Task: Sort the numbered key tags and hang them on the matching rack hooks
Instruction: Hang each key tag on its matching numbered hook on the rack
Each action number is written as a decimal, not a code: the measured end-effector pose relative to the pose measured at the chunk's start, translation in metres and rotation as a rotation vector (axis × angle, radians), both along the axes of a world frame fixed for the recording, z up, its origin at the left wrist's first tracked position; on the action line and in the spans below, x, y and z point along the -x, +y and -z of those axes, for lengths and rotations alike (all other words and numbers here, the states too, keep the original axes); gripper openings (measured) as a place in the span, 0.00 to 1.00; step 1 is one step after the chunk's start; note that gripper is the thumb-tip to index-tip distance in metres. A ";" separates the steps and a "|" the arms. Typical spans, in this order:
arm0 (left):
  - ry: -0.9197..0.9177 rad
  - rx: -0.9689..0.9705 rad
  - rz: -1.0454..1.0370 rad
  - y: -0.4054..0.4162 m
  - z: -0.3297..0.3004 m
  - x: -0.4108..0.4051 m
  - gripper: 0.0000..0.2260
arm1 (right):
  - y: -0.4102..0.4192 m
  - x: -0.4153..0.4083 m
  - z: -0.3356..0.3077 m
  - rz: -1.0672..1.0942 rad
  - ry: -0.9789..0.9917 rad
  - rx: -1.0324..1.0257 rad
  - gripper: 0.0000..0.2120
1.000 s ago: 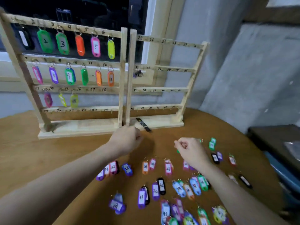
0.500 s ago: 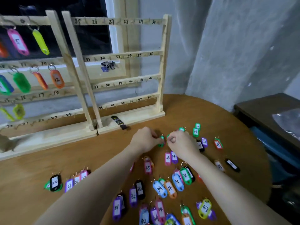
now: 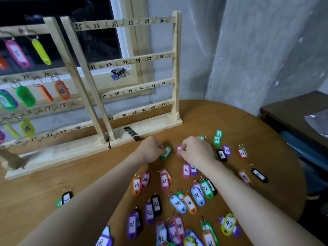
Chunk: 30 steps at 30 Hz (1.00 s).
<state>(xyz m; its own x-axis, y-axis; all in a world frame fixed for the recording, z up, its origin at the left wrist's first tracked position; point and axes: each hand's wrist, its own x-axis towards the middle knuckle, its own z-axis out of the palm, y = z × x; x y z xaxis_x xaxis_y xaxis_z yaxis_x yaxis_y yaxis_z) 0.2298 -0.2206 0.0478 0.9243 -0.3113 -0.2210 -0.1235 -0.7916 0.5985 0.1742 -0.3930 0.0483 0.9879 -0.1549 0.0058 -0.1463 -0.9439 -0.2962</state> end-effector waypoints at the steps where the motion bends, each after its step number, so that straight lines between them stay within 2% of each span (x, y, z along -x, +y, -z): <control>1: -0.014 0.009 -0.009 0.006 -0.001 0.001 0.05 | 0.003 -0.002 -0.001 0.000 0.001 0.014 0.11; 4: -0.040 0.071 -0.038 0.026 -0.007 0.007 0.02 | 0.013 -0.007 -0.006 0.010 0.003 0.075 0.17; 5: -0.045 0.081 -0.036 0.032 -0.009 0.009 0.04 | 0.017 -0.009 -0.006 0.016 0.004 0.089 0.17; 7: -0.074 0.091 -0.017 0.045 -0.012 0.016 0.07 | 0.023 -0.013 -0.006 0.024 0.011 0.117 0.14; 13: -0.037 0.283 -0.125 0.086 -0.025 0.024 0.02 | 0.050 -0.021 -0.010 -0.041 0.047 0.244 0.06; 19: -0.049 0.440 -0.218 0.107 -0.038 0.035 0.06 | 0.061 -0.032 -0.010 -0.012 0.181 -0.060 0.13; 25: -0.003 0.525 -0.279 0.130 -0.041 0.049 0.06 | 0.084 -0.029 -0.010 -0.135 0.219 -0.127 0.07; 30: -0.004 0.731 -0.431 0.159 -0.054 0.056 0.02 | 0.126 -0.025 -0.025 -0.289 0.226 -0.465 0.05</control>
